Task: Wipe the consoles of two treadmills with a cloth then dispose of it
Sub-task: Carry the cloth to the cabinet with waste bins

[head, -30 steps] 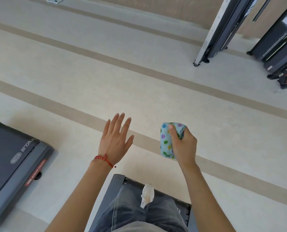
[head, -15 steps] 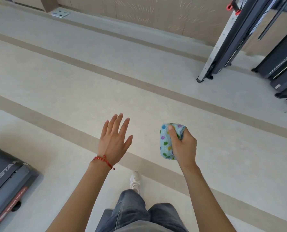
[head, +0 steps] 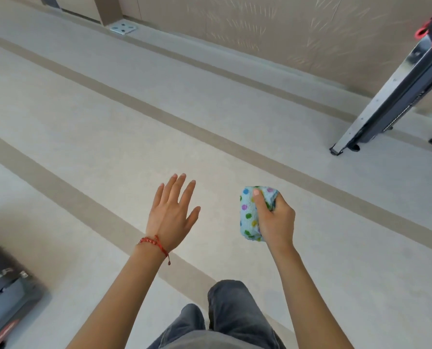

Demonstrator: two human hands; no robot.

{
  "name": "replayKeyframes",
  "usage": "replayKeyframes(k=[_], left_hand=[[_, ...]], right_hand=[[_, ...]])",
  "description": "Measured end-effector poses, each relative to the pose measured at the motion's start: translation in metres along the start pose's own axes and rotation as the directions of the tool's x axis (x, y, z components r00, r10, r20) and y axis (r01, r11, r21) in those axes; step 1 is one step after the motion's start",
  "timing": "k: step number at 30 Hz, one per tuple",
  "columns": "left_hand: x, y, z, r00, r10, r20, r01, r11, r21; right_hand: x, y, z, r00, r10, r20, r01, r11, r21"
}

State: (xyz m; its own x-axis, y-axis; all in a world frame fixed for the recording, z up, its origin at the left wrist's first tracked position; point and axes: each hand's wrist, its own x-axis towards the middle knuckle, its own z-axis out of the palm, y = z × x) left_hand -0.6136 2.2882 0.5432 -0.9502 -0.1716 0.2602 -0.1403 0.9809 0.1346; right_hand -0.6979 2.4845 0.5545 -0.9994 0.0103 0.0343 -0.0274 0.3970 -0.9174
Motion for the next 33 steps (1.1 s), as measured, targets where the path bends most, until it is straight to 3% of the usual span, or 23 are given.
replayKeyframes(k=[6,12,17,25,30,33], left_hand=[[0.058,-0.044,0.021,0.993,-0.119,-0.017,0.12,0.992,0.028],[0.106,-0.096,0.028,0.954,-0.297,-0.033,0.298,0.953,0.05],[0.123,-0.149,0.02,0.874,-0.472,-0.117,0.481,0.874,0.07],[0.114,-0.257,0.01,0.687,-0.696,-0.208,0.725,0.678,0.123],[0.116,-0.352,0.008,0.615,-0.76,-0.21,0.788,0.602,0.131],[0.127,-0.42,0.004,0.596,-0.785,-0.169,0.803,0.578,0.149]], right_hand=[[0.084,-0.02,0.065,0.99,-0.069,0.123,0.07,0.998,-0.005],[0.156,-0.058,0.152,0.934,-0.151,0.325,0.149,0.988,0.029],[0.187,-0.1,0.235,0.82,-0.24,0.52,0.263,0.964,0.031],[0.179,-0.154,0.389,0.604,-0.302,0.738,0.329,0.937,0.115],[0.171,-0.185,0.495,0.531,-0.305,0.791,0.329,0.934,0.139],[0.17,-0.211,0.56,0.524,-0.304,0.796,0.328,0.934,0.141]])
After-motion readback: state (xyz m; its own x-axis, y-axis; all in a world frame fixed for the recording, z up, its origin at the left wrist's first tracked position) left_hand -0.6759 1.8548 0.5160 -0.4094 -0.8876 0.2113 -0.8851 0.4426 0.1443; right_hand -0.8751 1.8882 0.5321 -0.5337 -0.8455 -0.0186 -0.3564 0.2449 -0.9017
